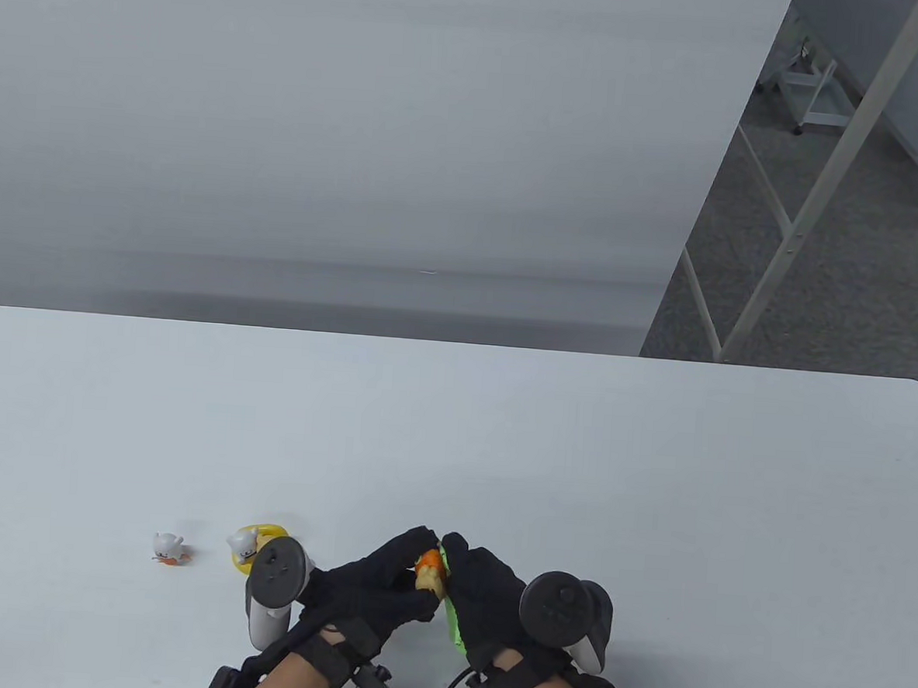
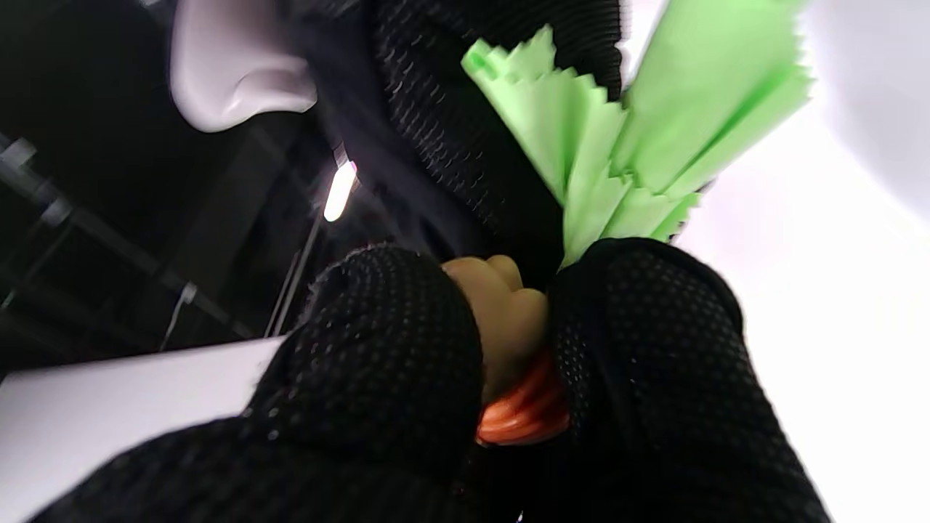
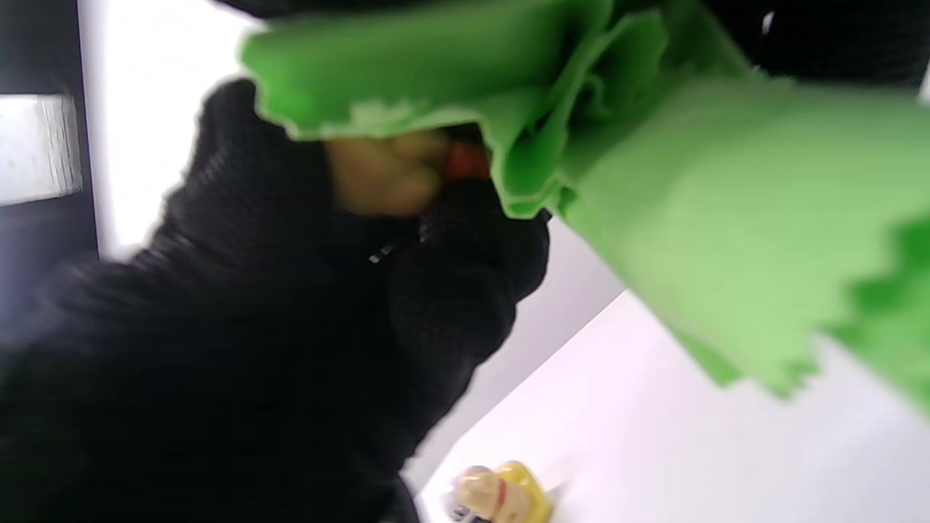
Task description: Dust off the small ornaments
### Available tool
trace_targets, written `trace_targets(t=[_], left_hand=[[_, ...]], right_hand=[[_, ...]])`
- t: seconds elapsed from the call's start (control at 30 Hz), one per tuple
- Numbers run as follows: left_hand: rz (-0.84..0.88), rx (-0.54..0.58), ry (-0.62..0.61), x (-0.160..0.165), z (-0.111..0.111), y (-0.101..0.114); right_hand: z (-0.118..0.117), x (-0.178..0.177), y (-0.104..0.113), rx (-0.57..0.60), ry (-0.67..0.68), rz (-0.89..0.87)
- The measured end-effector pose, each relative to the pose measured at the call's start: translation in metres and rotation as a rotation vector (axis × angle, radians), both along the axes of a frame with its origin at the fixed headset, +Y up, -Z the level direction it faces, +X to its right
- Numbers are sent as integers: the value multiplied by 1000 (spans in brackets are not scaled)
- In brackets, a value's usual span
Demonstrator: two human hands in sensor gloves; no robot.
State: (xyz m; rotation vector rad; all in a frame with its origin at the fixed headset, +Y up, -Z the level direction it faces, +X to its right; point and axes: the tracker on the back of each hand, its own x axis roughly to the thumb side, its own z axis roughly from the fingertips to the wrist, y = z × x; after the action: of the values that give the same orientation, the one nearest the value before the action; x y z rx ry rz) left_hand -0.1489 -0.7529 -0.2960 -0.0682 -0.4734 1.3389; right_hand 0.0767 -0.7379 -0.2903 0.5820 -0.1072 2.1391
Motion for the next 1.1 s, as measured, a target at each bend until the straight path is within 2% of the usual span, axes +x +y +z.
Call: trace_targets(t=[0.03,0.07,0.13,0.17,0.2,0.27,0.33,0.43,0.5,0.53,0.6,0.63,0.73,0.8,0.9,0.97,1.03,1.1], left_hand=[[-32,21,-18,-2,-3,1],[-25,-11,-30,-3,-3,2],[-53,-22,55,-5,-2,2],[-78,-28,102,-10,-5,0],[-69,-60,129,-13,-5,-2],[-84,-50,144,-20,-6,-5],[-76,-42,102,-20,-8,-3],[-26,-57,-71,-7,-7,4],[-76,-18,-50,-4,-7,5],[-68,-45,-54,-3,-8,3],[-115,-51,24,-5,-8,0],[-143,-47,25,-7,-10,-2],[-71,-130,34,-11,-11,-12],[-74,-151,24,-10,-11,-14],[-88,-160,-79,-5,-12,-12],[-81,-158,-84,-6,-12,-9],[-146,-96,-67,-7,-11,0],[-372,-18,-52,-4,-8,10]], right_hand=[[0,0,-1,-6,14,-4],[-1,0,-1,-14,29,-18],[2,-4,1,-22,67,-61],[5,-10,2,8,86,-16],[7,-12,1,23,104,24],[9,-15,-6,0,125,-21],[5,-15,-8,-38,134,-70],[-7,-5,-7,-65,7,-89],[-8,-1,-8,-67,19,-76],[-5,-1,-7,-62,17,-80],[1,-3,-4,-31,75,-75],[3,-4,-2,-24,84,-78],[5,-6,2,27,128,-132],[7,-7,3,72,112,-142],[7,-4,4,80,100,-140],[9,-3,4,105,95,-104],[10,-1,7,165,108,-57],[18,-7,14,328,173,44]])
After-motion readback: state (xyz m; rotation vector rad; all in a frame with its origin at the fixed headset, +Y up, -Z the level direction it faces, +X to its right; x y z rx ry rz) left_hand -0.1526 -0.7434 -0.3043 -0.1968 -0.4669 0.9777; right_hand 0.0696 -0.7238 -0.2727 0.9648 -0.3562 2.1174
